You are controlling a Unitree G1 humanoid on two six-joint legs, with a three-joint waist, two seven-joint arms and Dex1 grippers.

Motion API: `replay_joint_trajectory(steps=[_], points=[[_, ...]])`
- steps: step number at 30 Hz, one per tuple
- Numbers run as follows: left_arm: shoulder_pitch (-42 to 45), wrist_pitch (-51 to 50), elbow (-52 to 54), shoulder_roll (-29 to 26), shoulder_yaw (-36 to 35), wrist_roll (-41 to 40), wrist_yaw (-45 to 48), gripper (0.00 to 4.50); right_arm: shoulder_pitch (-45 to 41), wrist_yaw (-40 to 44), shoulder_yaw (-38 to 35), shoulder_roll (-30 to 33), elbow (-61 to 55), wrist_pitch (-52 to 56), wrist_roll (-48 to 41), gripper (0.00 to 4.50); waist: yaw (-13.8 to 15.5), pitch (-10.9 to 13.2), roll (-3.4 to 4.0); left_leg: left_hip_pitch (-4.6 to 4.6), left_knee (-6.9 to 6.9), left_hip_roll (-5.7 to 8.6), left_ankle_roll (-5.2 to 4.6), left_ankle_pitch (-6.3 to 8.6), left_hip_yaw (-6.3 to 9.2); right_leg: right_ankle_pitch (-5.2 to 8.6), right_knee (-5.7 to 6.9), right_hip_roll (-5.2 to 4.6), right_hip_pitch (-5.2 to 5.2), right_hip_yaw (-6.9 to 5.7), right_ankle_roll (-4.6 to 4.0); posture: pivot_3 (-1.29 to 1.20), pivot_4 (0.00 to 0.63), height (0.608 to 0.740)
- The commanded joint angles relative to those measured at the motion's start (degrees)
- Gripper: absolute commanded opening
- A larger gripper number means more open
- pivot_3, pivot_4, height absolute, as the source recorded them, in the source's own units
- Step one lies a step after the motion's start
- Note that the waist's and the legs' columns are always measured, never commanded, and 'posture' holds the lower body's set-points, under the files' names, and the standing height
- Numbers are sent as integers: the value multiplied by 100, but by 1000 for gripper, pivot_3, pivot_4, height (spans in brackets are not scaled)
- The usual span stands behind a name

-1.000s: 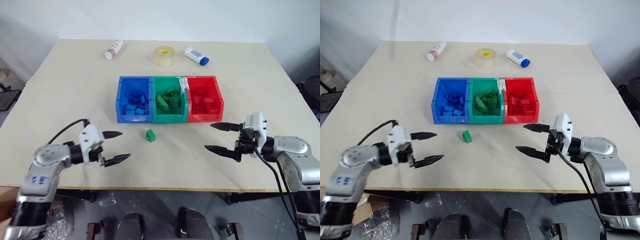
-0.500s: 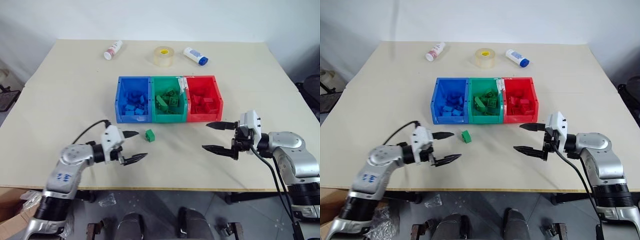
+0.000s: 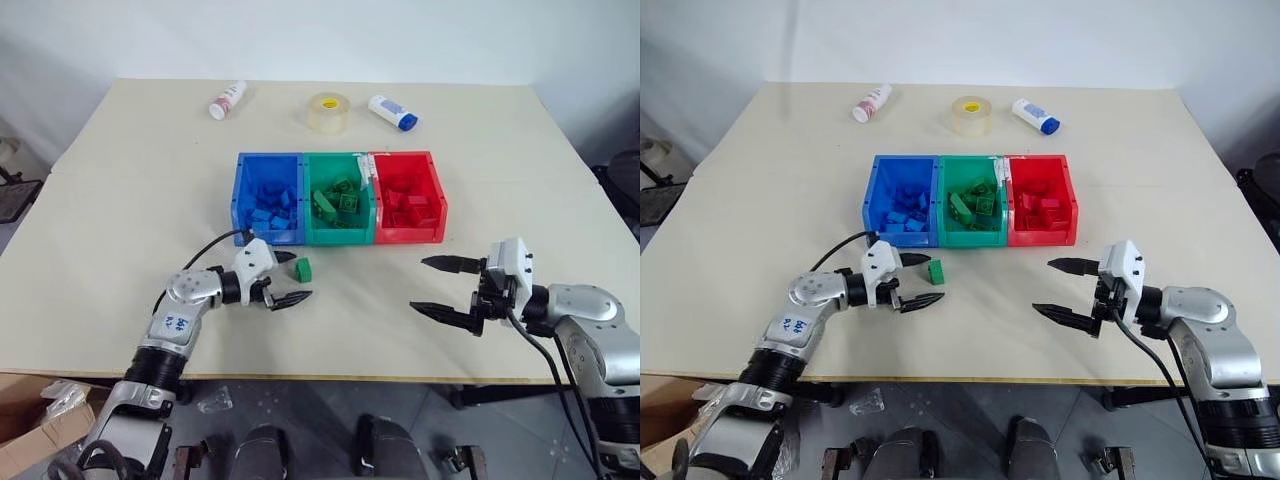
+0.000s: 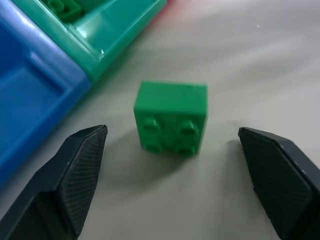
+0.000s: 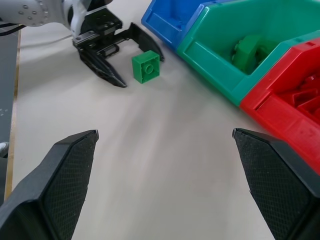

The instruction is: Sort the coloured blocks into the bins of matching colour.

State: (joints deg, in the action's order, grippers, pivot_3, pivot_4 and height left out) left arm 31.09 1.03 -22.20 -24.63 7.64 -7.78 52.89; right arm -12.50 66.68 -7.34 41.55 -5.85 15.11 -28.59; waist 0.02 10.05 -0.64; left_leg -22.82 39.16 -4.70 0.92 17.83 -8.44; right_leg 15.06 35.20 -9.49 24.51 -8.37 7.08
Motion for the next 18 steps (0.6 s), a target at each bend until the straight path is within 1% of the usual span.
replay_joint_trajectory(steps=[1, 7, 8, 12, 15, 18], points=[[221, 237, -301, 179, -30, -86, 154, 3593, 48, -83, -190, 25, -282, -17, -137, 4500, 1, 0, 0, 0, 0, 0, 0, 0, 0, 0, 1, 0, 0, 0, 0, 0, 150, 740], [401, 283, -307, 288, -50, -171, 446, 1739, 154, -185, -278, 57, -357, -59, -171, 4500, 0, 0, 0, 0, 1, 0, 0, 0, 1, 0, 1, 0, 0, 0, 0, 0, 150, 740], [444, 224, -243, 286, -57, -183, 461, 1485, 182, -198, -295, 63, -374, -63, -178, 4500, 0, 0, 0, 0, 1, 0, 0, 0, 0, 0, 1, 0, 0, 0, 0, 0, 150, 740], [774, 1, -17, 316, -125, -255, 460, 1485, 304, -283, -383, 48, -472, -67, -208, 4500, 18, 0, -1, -1, 3, 0, 0, 0, 1, 0, 2, 0, 0, 0, 0, 0, 150, 740], [1402, -147, -277, 453, -254, -266, 214, 1485, 387, -355, -460, 32, -554, -62, -238, 4500, 47, 1, -2, -4, 5, 1, 0, 0, 3, -1, 0, 0, 0, 0, 2, 0, 150, 740], [2137, -137, -1016, 621, -339, -116, -136, 1485, 421, -425, -501, 19, -596, -70, -256, 4500, 75, 1, -3, -5, 6, 3, -1, 0, 3, -2, -4, 0, -2, 0, 4, 0, 150, 740]])
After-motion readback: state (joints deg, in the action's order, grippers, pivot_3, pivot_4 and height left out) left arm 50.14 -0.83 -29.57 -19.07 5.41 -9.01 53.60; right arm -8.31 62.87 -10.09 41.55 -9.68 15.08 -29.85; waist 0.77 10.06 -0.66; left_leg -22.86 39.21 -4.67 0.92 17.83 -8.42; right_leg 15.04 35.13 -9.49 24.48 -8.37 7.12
